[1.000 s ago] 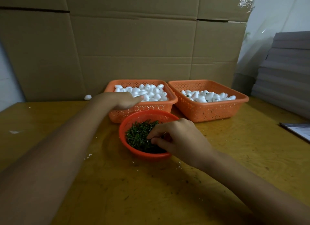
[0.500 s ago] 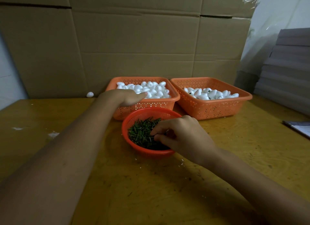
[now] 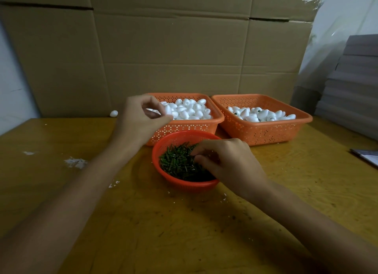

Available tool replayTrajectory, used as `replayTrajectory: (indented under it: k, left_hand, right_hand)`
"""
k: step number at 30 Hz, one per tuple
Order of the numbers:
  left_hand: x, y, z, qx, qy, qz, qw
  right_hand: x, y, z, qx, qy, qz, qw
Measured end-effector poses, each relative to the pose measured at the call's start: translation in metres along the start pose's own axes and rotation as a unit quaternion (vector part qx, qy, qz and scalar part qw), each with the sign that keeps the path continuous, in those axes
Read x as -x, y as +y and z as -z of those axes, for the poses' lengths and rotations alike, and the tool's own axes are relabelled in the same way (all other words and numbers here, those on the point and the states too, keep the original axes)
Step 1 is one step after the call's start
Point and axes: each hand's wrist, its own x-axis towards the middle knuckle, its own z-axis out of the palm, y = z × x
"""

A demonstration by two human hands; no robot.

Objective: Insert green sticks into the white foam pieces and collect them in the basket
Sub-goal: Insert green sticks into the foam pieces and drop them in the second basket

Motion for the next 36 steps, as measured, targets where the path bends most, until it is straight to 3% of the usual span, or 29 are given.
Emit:
replayTrajectory:
  k: [3,14,26,36]
  left_hand:
    - [0.03,0.01,0.001,0.026,0.031,-0.014,0.999]
    - [0.095,0.013,-0.017,0.128,-0.053,0.003,0.99]
    - [0.099,0.013,-0.016,0.234,-0.045,0.01,0.971]
    - [0.092,0.009,-0.011,0.289,-0.056,0.042,0.955]
  right_hand:
    - [-0.002,0.004,0.0,-0.032,0.043,-0.032,0.998]
    - [-0.004,0.012,0.007,-0.309,0.101,-0.153,0.933]
    - [0.001,-0.006,0.003,-0.182,0.007,-0.016,0.983]
    - [0.0,-0.004,0.003,-0.164,0.014,-0.007,0.986]
